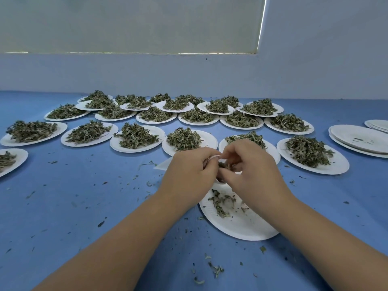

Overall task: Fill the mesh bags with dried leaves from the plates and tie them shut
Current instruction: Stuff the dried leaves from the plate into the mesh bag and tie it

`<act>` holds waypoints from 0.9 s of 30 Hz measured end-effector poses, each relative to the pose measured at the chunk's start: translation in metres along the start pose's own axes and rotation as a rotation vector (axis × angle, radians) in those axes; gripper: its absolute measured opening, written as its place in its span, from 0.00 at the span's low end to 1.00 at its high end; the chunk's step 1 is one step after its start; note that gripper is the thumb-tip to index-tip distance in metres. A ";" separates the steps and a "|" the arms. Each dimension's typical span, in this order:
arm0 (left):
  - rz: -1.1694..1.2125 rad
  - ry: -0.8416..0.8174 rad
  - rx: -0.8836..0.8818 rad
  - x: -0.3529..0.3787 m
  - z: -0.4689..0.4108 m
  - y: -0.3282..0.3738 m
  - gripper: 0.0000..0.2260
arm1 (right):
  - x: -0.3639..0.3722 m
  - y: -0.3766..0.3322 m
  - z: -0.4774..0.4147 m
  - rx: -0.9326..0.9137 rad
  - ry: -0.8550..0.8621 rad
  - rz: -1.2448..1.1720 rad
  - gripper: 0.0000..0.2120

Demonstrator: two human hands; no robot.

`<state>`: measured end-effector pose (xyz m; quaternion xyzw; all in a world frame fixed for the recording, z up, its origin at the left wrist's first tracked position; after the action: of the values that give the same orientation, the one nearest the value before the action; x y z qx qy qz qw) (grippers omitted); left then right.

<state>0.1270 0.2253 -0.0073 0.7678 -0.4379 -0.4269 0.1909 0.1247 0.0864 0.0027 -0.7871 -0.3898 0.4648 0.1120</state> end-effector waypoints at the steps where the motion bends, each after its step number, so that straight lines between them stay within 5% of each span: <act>1: -0.001 -0.010 0.001 0.002 0.000 0.001 0.10 | 0.001 -0.001 0.000 -0.005 0.003 0.008 0.12; 6: 0.018 -0.003 -0.030 0.000 0.000 -0.001 0.11 | 0.006 -0.001 0.002 -0.043 -0.062 -0.022 0.09; 10: 0.010 0.041 -0.058 -0.004 -0.001 -0.002 0.09 | 0.001 0.004 0.005 -0.022 -0.105 -0.132 0.17; 19: 0.058 0.036 -0.041 -0.007 0.003 0.007 0.13 | 0.004 0.001 0.003 -0.115 0.010 -0.074 0.05; 27: 0.094 0.127 -0.094 -0.013 0.001 0.003 0.11 | -0.016 0.012 0.005 -0.290 -0.091 0.041 0.19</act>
<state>0.1214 0.2341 0.0006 0.7620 -0.4400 -0.3882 0.2739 0.1224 0.0664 0.0040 -0.7808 -0.4415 0.4410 -0.0303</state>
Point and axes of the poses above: each hand's wrist, its own z-axis away from the middle knuckle, its own x-axis out of the palm, y = z × x, the point moved 2 cm from there along -z, towards the middle knuckle, and after that the axes turned 2 degrees about z, right-handed, at the moved point
